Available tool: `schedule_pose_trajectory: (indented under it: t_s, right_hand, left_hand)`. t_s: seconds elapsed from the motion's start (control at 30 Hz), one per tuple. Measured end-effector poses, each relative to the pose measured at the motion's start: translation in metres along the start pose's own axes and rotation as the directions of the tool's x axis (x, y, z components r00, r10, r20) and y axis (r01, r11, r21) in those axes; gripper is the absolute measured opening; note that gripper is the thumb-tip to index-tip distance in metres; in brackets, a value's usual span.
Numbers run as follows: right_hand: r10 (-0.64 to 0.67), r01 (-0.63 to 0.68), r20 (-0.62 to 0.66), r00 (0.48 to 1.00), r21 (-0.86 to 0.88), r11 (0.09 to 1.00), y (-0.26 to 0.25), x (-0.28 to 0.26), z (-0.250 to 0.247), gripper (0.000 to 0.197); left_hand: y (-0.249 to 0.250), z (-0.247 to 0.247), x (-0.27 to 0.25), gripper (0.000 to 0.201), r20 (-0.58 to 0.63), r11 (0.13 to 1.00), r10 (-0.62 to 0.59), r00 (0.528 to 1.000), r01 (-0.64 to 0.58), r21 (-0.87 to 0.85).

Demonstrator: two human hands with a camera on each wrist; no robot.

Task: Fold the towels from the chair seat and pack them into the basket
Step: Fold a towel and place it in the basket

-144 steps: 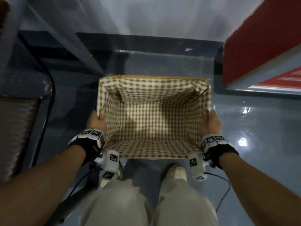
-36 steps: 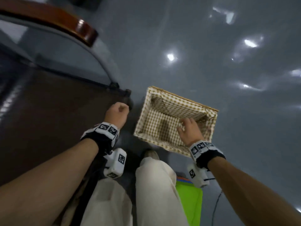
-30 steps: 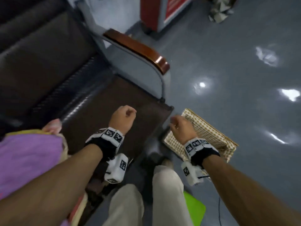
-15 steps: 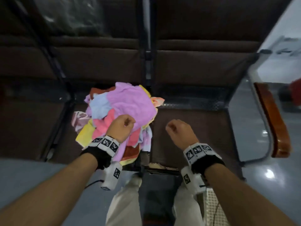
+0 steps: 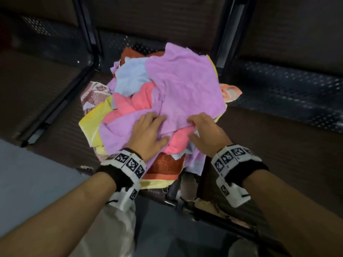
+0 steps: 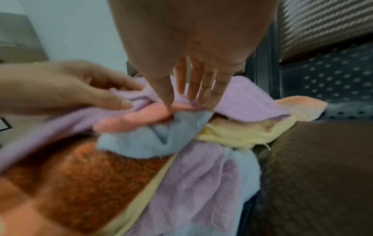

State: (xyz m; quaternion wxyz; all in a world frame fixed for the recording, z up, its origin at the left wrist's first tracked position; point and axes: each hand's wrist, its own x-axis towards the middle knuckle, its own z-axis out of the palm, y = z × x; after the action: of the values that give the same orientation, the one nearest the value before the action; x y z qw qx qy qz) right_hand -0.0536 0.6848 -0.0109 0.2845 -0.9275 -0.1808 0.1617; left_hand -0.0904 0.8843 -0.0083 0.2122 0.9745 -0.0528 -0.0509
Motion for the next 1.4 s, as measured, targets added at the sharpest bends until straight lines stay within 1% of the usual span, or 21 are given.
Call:
schedule_pose_trajectory:
  t_s: [0.1,0.2,0.3,0.43,0.5,0.57,0.67,0.7,0.77,0.83,0.87,0.93,1.0,1.07,1.13,1.17,1.23,1.27,1.33,1.37,1.4]
  right_hand:
    - [-0.028,0.03,-0.132,0.991,0.009,1.0,0.013,0.022,0.034,0.043]
    - [-0.093,0.106,-0.26,0.961,0.037,0.994,0.023,0.034,0.046,0.029]
    - [-0.188,0.216,-0.355,0.916,0.04,0.976,0.027,0.042,0.04,0.013]
    - [-0.24,0.323,-0.412,0.879,0.144,0.935,0.024,0.039,0.029,0.007]
    - [-0.201,0.316,-0.437,0.877,0.208,0.926,0.023,0.029,0.022,0.017]
    - [-0.116,0.27,-0.489,0.864,0.257,0.928,0.018,0.014,0.014,0.023]
    - [0.02,0.242,-0.573,0.819,0.376,0.895,0.019,-0.009,-0.006,0.024]
    - [0.028,0.232,-0.558,0.829,0.389,0.892,0.021,-0.018,-0.014,0.026]
    - [-0.019,0.201,-0.464,0.885,0.346,0.917,0.033,-0.037,-0.026,0.03]
    - [-0.055,0.115,-0.336,0.94,0.161,0.98,0.056,-0.064,-0.031,0.043]
    - [-0.051,0.05,-0.268,0.962,-0.009,0.999,0.068,-0.078,-0.03,0.048]
    - [0.058,-0.108,-0.157,0.986,-0.331,0.937,0.087,-0.101,-0.03,0.043]
    - [0.201,-0.224,-0.099,0.975,-0.369,0.902,0.098,-0.13,-0.032,0.031]
    - [0.238,-0.264,-0.134,0.962,-0.227,0.938,0.107,-0.153,-0.044,0.022]
    - [0.218,-0.189,-0.332,0.918,0.116,0.975,0.112,-0.17,-0.056,0.017]
    - [0.236,-0.102,-0.421,0.876,0.316,0.943,0.11,-0.177,-0.062,0.017]
    - [0.362,0.048,-0.479,0.8,0.653,0.756,0.098,-0.194,-0.072,0.016]
    - [0.411,0.095,-0.474,0.779,0.737,0.669,0.09,-0.2,-0.077,0.015]
    - [0.481,0.141,-0.476,0.736,0.804,0.578,0.076,-0.203,-0.089,0.012]
    - [0.518,0.153,-0.477,0.71,0.822,0.548,0.07,-0.203,-0.096,0.01]
    - [0.555,0.169,-0.474,0.684,0.843,0.511,0.065,-0.203,-0.102,0.011]
  left_hand:
    - [-0.007,0.019,0.013,0.04,-0.151,0.993,0.114,0.982,-0.107,0.058]
    - [-0.014,0.024,0.022,0.027,-0.243,0.98,0.188,0.951,-0.196,-0.009]
    - [-0.016,0.023,0.025,0.029,-0.284,0.97,0.211,0.935,-0.236,-0.055]
    - [-0.017,0.018,0.026,0.042,-0.322,0.964,0.199,0.925,-0.244,-0.105]
    - [-0.006,0.011,0.025,0.048,-0.297,0.97,0.193,0.935,-0.227,-0.086]
    - [0.012,0.006,0.022,0.041,-0.292,0.965,0.221,0.93,-0.252,-0.075]
    - [0.043,0.004,0.022,0.031,-0.299,0.952,0.239,0.924,-0.284,-0.116]
    - [0.052,0.003,0.023,0.03,-0.31,0.948,0.234,0.921,-0.288,-0.139]
    - [0.063,0.003,0.028,0.027,-0.336,0.94,0.238,0.911,-0.303,-0.157]
    - [0.072,0.008,0.027,0.03,-0.324,0.939,0.258,0.91,-0.316,-0.139]
    - [0.078,0.011,0.023,0.032,-0.325,0.94,0.277,0.904,-0.325,-0.101]
    - [0.089,0.015,0.016,0.034,-0.354,0.933,0.317,0.88,-0.356,-0.048]
    - [0.101,0.009,0.005,0.029,-0.373,0.904,0.3,0.878,-0.386,-0.182]
    - [0.112,0.0,0.0,0.017,-0.404,0.849,0.284,0.87,-0.424,-0.315]
    - [0.116,0.001,-0.007,0.011,-0.402,0.793,0.287,0.869,-0.451,-0.409]
    - [0.116,0.003,-0.011,0.016,-0.386,0.763,0.295,0.874,-0.459,-0.455]
    - [0.116,0.012,-0.023,0.028,-0.296,0.744,0.317,0.901,-0.43,-0.511]
    - [0.116,0.017,-0.028,0.027,-0.239,0.787,0.331,0.913,-0.407,-0.464]
    - [0.112,0.026,-0.037,0.012,-0.114,0.884,0.373,0.921,-0.39,-0.257]
    - [0.109,0.029,-0.04,0.006,-0.049,0.902,0.392,0.918,-0.395,-0.178]
    - [0.107,0.033,-0.044,0.021,0.001,0.914,0.387,0.922,-0.384,-0.129]
